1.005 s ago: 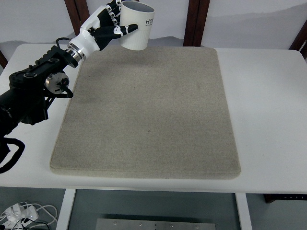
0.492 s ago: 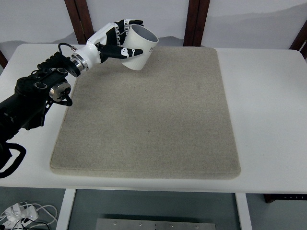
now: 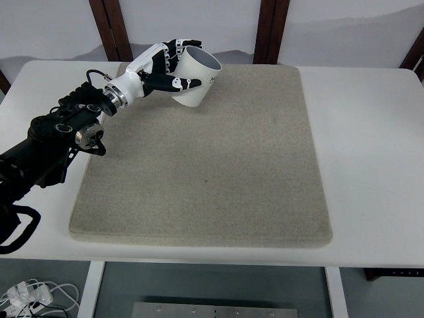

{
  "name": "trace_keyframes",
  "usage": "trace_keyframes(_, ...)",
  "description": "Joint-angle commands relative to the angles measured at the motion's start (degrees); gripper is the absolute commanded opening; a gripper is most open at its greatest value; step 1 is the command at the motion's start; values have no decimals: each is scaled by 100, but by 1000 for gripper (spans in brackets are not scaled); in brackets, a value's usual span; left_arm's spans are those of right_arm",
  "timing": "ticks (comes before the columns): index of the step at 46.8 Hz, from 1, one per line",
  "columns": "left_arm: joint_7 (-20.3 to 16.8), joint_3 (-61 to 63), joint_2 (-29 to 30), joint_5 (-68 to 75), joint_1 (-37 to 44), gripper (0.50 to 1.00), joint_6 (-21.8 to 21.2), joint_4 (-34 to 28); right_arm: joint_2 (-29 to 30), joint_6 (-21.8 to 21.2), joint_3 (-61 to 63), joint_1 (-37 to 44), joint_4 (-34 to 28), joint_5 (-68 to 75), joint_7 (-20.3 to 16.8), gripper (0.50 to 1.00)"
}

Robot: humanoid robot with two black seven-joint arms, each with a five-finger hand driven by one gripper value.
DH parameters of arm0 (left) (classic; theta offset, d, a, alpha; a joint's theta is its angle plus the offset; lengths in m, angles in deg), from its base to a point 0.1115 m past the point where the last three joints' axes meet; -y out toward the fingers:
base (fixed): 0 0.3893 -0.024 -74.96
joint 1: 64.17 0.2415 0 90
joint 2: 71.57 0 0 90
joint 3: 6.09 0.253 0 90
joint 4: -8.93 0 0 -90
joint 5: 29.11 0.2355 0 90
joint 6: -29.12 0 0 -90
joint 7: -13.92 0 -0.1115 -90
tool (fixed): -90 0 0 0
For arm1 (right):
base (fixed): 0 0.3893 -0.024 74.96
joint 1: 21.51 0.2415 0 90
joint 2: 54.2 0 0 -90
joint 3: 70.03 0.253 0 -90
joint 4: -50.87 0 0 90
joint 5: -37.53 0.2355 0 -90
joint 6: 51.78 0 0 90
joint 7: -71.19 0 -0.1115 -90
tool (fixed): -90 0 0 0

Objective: Flip white cup upright
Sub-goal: 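Lower the upright white cup back onto the mat with the left hand, then open the left hand fingers and release the cup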

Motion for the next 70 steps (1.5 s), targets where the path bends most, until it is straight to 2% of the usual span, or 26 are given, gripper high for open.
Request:
trace_keyframes(1,0,8,-1,-2,10,500,13,6,0,0,0,0,0,0,2,952)
trace_keyframes(24,0,-10,-80,-2,230,501,22,-20,0,0,0,0,0,0,2,952)
trace_keyframes(41,0,-97,-80,-46,423,741,22,-29,0,0,0,0,0,0,2,952)
trace_keyframes(47,0,-124,-80,-46,458,808,31,-38,0,0,0,0,0,0,2,952)
trace_keyframes(58,0,-168,-80,-46,458,896,22,-55,0,0,0,0,0,0,2,952)
trace_keyframes(61,0,-168,-71,-46,467,943,31,-55,0,0,0,0,0,0,2,952)
trace_keyframes(66,0,-168,-62,-46,467,988,31,-73,0,0,0,0,0,0,2,952)
trace_keyframes(70,0,-168,-62,-46,476,996,31,-73,0,0,0,0,0,0,2,952)
